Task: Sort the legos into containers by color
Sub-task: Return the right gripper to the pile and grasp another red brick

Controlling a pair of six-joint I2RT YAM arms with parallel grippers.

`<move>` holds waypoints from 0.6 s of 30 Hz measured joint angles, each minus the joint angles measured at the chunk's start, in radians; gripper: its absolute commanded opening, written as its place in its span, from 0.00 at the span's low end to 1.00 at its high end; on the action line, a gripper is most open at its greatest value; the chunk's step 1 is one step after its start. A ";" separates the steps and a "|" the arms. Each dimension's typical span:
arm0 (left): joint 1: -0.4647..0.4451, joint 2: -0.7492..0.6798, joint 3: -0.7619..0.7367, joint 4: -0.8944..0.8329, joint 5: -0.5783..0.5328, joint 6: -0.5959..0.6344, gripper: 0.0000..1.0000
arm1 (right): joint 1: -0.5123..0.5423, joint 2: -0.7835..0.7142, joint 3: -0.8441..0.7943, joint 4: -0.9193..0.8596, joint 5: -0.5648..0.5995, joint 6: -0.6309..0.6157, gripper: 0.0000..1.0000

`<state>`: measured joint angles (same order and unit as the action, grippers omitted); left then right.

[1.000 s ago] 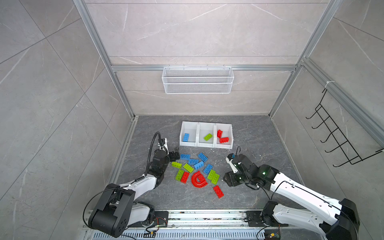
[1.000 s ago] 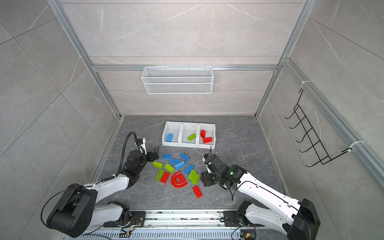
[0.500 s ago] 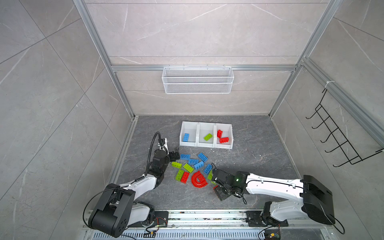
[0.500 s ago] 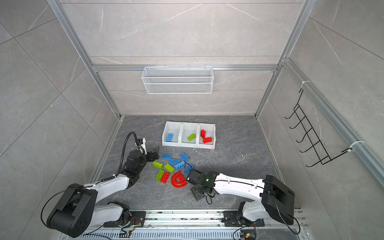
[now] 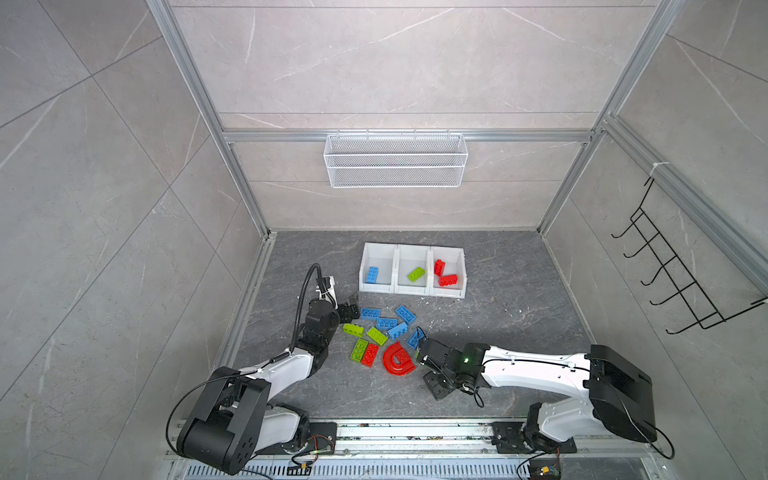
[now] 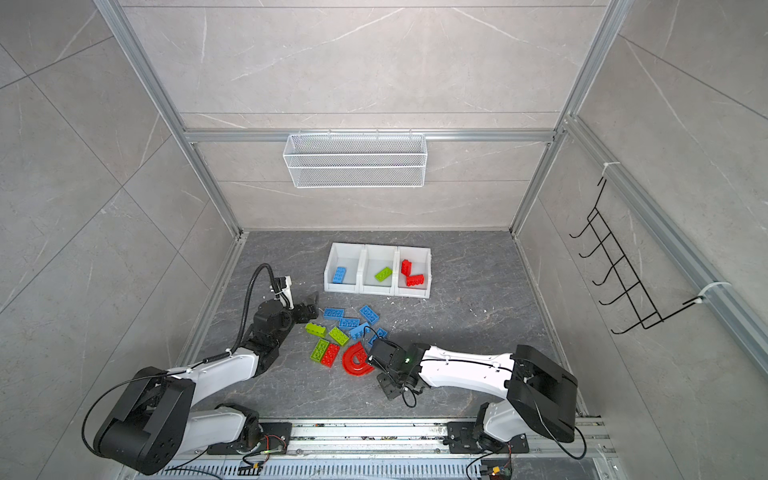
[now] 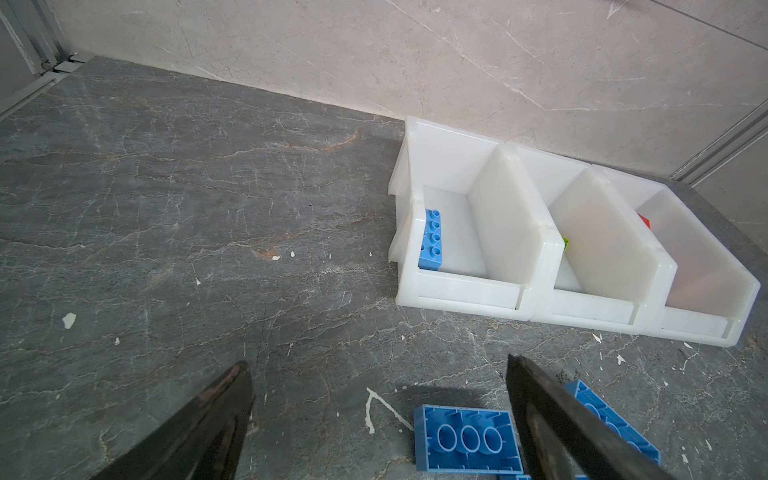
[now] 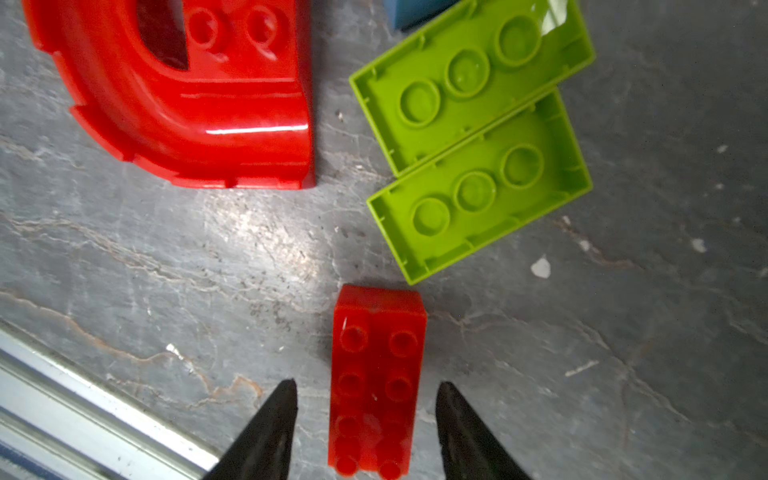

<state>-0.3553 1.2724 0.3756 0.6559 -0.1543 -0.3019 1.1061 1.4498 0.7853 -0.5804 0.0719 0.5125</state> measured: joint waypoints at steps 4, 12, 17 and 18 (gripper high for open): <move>0.000 0.000 0.000 0.000 0.000 0.000 0.97 | 0.000 0.032 -0.001 0.019 -0.005 -0.008 0.50; 0.000 -0.002 0.000 -0.001 0.000 0.000 0.97 | 0.001 0.068 -0.002 0.026 0.001 -0.002 0.33; 0.000 -0.005 0.000 -0.002 0.000 0.000 0.97 | -0.019 -0.050 0.000 -0.033 0.029 0.018 0.26; 0.000 -0.007 0.000 -0.003 0.000 0.000 0.97 | -0.043 -0.092 0.004 -0.045 0.026 0.015 0.26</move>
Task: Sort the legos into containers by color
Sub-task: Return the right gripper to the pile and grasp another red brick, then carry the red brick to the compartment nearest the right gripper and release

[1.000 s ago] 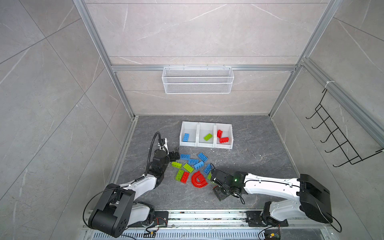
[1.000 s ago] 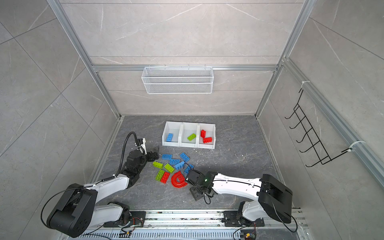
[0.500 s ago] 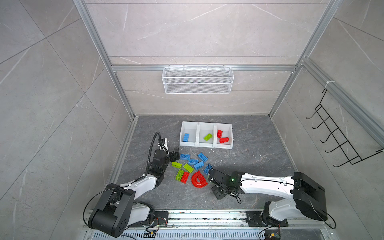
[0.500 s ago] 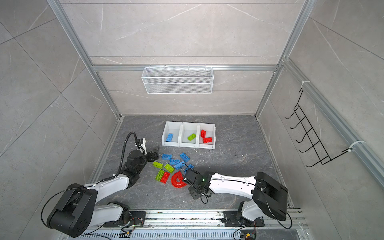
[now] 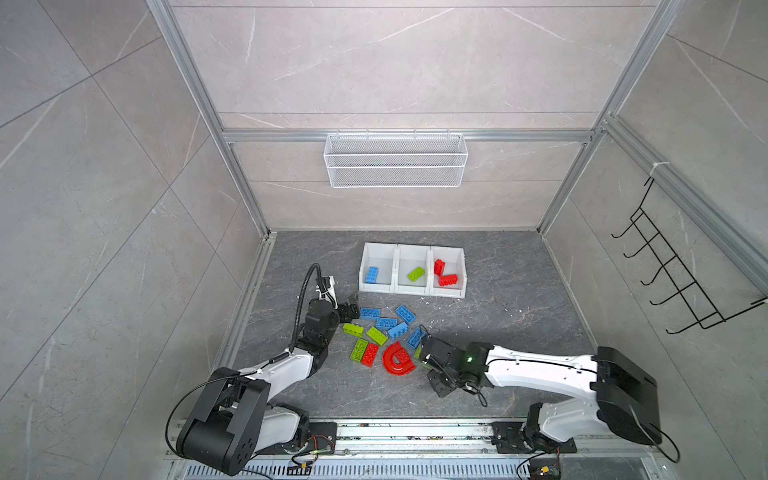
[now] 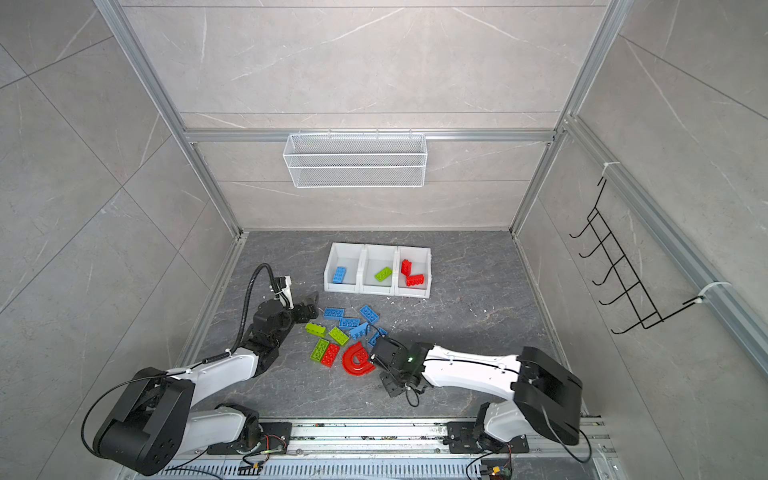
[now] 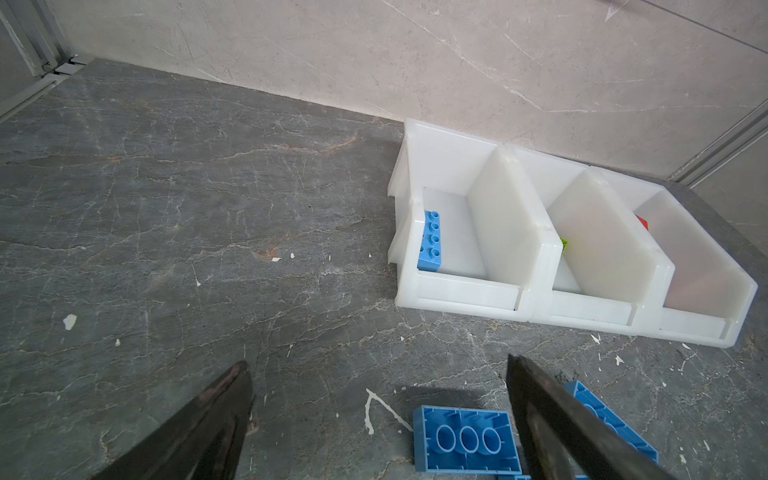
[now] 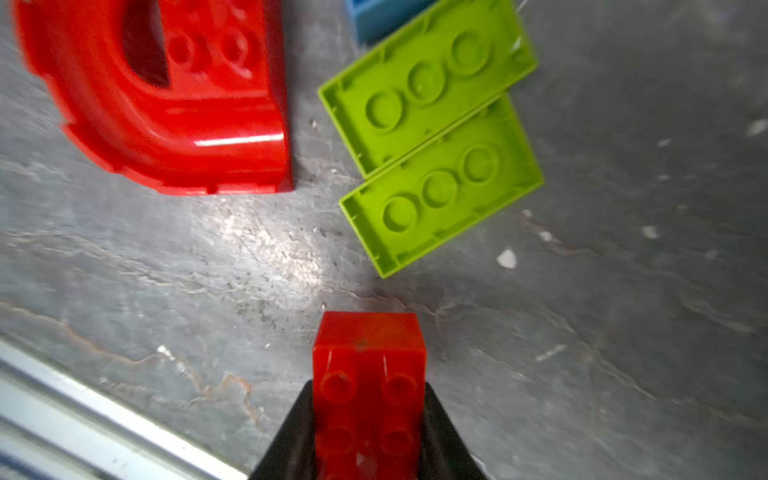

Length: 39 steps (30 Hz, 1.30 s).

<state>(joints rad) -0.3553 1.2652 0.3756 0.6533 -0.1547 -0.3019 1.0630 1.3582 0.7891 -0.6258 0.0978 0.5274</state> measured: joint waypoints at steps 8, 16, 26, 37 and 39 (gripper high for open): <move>0.000 -0.016 0.000 -0.002 0.003 0.000 0.97 | -0.372 -0.071 0.212 -0.037 -0.073 -0.142 0.24; 0.000 -0.016 0.000 -0.001 0.003 0.000 0.97 | -0.627 0.193 0.509 0.019 -0.158 -0.258 0.23; 0.000 -0.016 0.000 -0.001 0.003 0.000 0.97 | -0.776 0.525 0.684 0.120 -0.198 -0.308 0.23; 0.000 0.007 0.000 0.006 0.005 0.000 0.97 | -0.807 0.610 0.751 0.152 -0.216 -0.316 0.53; 0.000 0.007 0.000 0.006 0.004 0.000 0.97 | -0.813 0.613 0.758 0.153 -0.218 -0.318 0.61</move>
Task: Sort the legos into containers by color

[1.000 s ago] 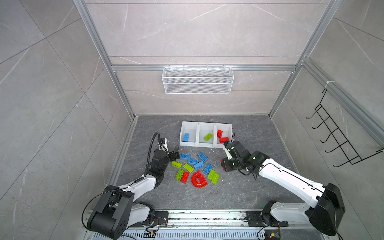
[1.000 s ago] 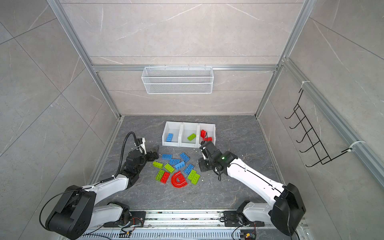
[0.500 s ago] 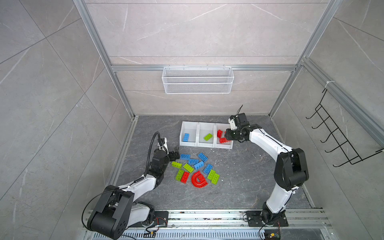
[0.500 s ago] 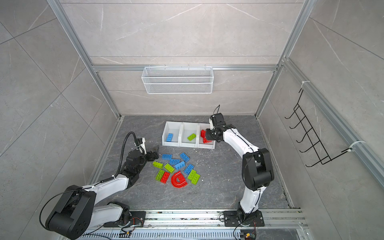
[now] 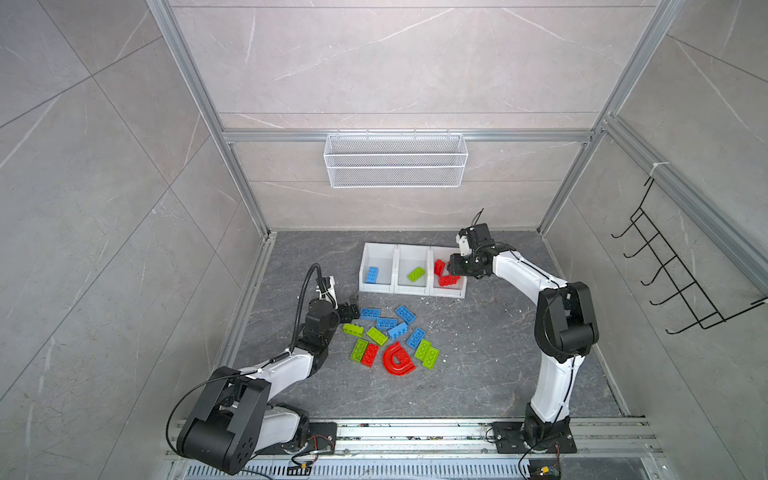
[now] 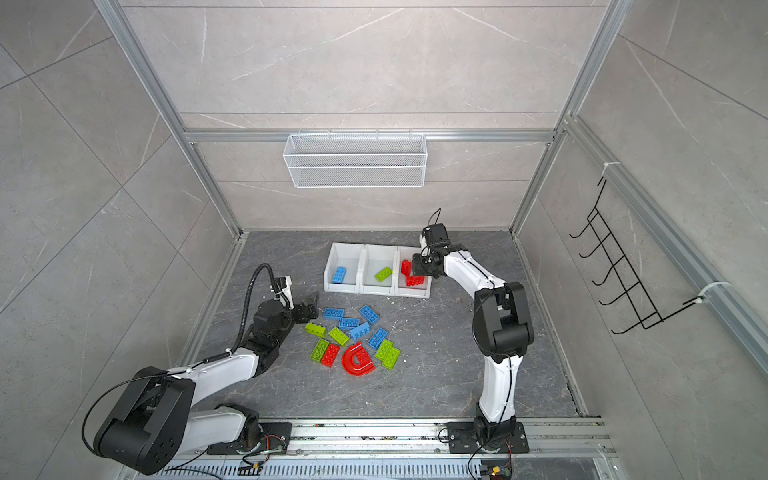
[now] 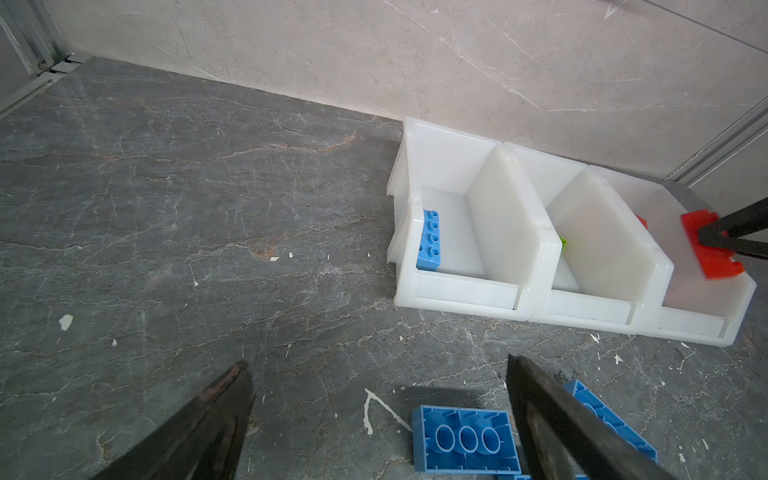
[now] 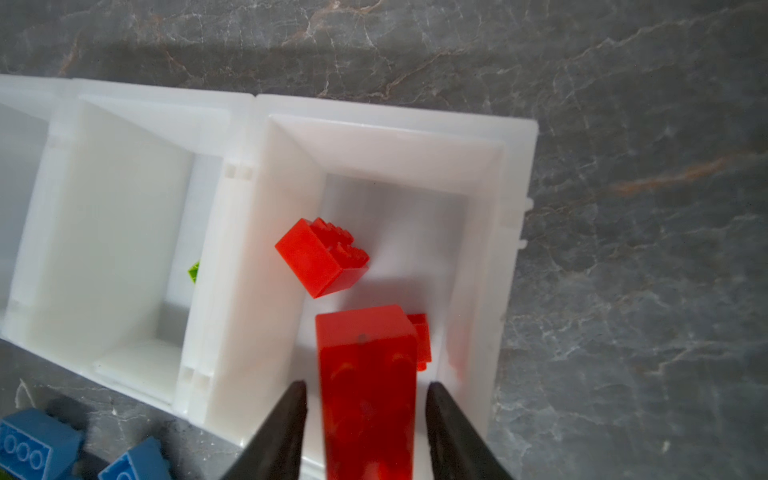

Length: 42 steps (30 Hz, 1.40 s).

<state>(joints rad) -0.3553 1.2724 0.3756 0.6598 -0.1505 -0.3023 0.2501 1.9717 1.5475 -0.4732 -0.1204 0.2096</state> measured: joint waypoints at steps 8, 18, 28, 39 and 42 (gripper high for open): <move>0.000 0.000 0.000 0.000 0.000 0.000 0.97 | 0.003 -0.063 -0.055 0.004 -0.035 -0.001 0.65; 0.000 0.000 0.000 0.000 -0.001 0.000 0.97 | 0.378 -0.565 -0.481 -0.016 0.002 0.113 0.68; 0.000 0.000 0.000 0.000 0.005 0.000 0.97 | 0.724 -0.596 -0.689 -0.090 0.185 0.348 0.66; 0.000 0.000 0.000 0.000 0.005 0.000 0.97 | 0.772 -0.520 -0.758 -0.012 0.296 0.424 0.66; 0.000 0.000 0.000 0.000 0.005 0.000 0.97 | 0.761 -0.516 -0.774 0.025 0.304 0.423 0.65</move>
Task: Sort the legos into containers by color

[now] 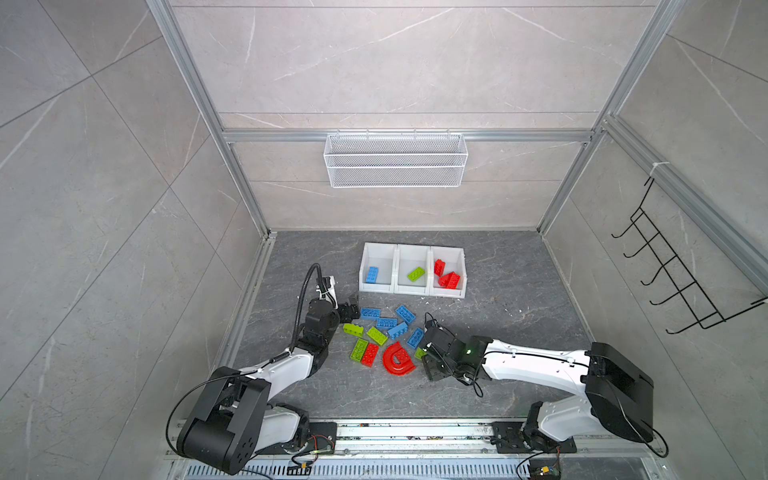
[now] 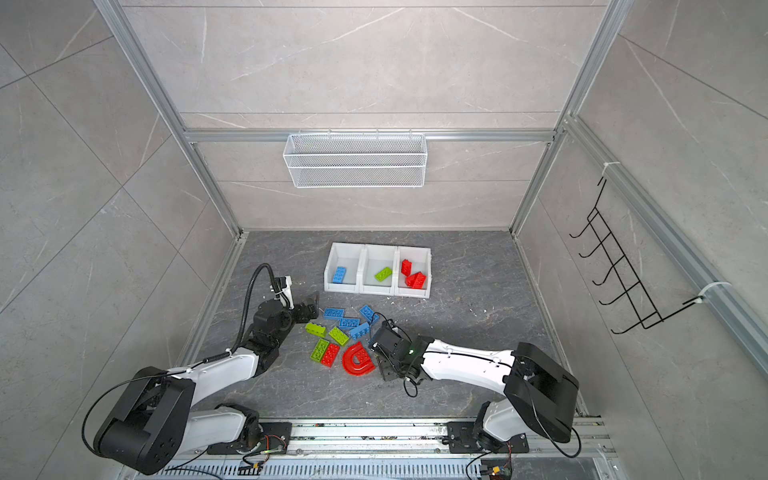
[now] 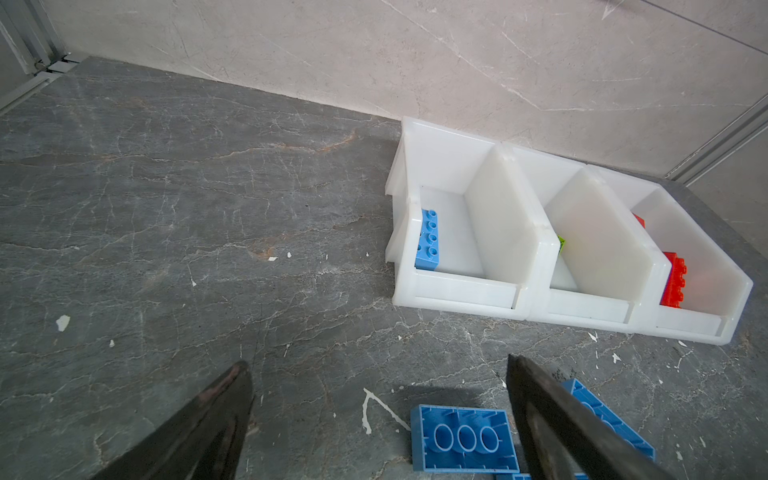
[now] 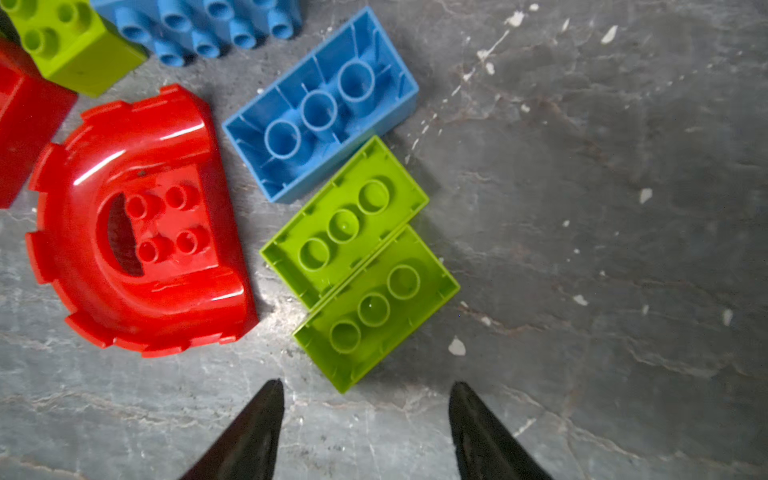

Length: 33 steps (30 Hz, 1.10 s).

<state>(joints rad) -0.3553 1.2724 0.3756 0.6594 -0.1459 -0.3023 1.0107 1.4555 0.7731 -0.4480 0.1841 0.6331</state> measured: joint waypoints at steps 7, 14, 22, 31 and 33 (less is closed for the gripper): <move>0.000 0.000 0.000 0.000 0.000 0.000 0.97 | -0.047 0.025 -0.017 0.048 0.000 -0.003 0.66; 0.000 0.000 0.000 0.000 0.000 0.000 0.97 | -0.106 0.014 -0.053 0.057 -0.008 -0.009 0.67; 0.000 0.002 0.000 0.000 0.000 0.000 0.97 | -0.172 -0.134 -0.103 -0.058 0.003 -0.008 0.68; 0.000 0.005 0.000 0.000 0.000 0.000 0.97 | -0.146 -0.211 -0.081 -0.082 -0.021 0.000 0.70; 0.000 0.005 0.000 0.000 0.000 0.000 0.97 | -0.125 -0.161 -0.070 -0.066 -0.031 0.001 0.70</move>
<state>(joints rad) -0.3553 1.2778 0.3756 0.6594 -0.1463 -0.3019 0.8860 1.2949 0.7033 -0.5144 0.1532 0.6338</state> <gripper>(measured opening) 0.970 0.698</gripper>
